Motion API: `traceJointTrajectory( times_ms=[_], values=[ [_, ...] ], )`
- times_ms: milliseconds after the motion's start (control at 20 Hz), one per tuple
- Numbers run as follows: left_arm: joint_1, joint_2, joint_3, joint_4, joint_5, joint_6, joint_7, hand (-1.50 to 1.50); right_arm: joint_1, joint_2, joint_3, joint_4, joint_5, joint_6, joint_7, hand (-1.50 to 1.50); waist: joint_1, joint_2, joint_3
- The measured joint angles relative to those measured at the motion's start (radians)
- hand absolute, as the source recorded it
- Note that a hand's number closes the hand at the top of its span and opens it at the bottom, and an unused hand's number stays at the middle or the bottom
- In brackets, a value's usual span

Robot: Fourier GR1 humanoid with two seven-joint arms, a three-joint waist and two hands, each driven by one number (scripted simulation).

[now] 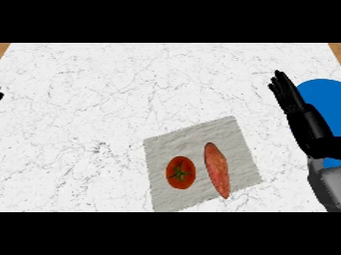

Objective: Pick the sweet potato from the placemat and place it in the plate

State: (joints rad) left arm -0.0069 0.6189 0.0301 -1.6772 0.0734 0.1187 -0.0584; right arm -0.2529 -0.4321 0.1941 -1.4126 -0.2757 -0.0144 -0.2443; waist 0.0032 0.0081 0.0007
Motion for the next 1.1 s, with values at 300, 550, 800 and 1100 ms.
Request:
traceJointTrajectory(
  times_ms=[300, 550, 800, 1100],
  values=[
    [0.029, -0.171, -0.097, 0.106, 0.066, 0.01, 0.135, 0.0, -0.148, -0.016, -0.051, 0.025, -0.082, 0.101, 0.049, 1.5, 0.003, 0.003, -0.001],
    [0.046, -0.307, -0.17, 0.175, 0.136, 0.002, 0.206, 0.0, -0.187, -0.084, -0.088, 0.112, 0.064, -0.024, 0.055, -1.5, -0.003, 0.004, -0.005],
    [0.027, -0.376, -0.193, 0.197, 0.141, 0.019, 0.257, 0.0, -0.13, -0.03, -0.145, 0.161, 0.043, -0.012, -0.073, -1.5, -0.003, -0.005, 0.0],
    [0.01, -0.428, -0.198, 0.231, 0.117, 0.031, 0.239, 0.0, -0.09, -0.091, -0.139, 0.106, 0.084, 0.079, -0.05, -1.5, -0.005, -0.012, 0.004]
  ],
)
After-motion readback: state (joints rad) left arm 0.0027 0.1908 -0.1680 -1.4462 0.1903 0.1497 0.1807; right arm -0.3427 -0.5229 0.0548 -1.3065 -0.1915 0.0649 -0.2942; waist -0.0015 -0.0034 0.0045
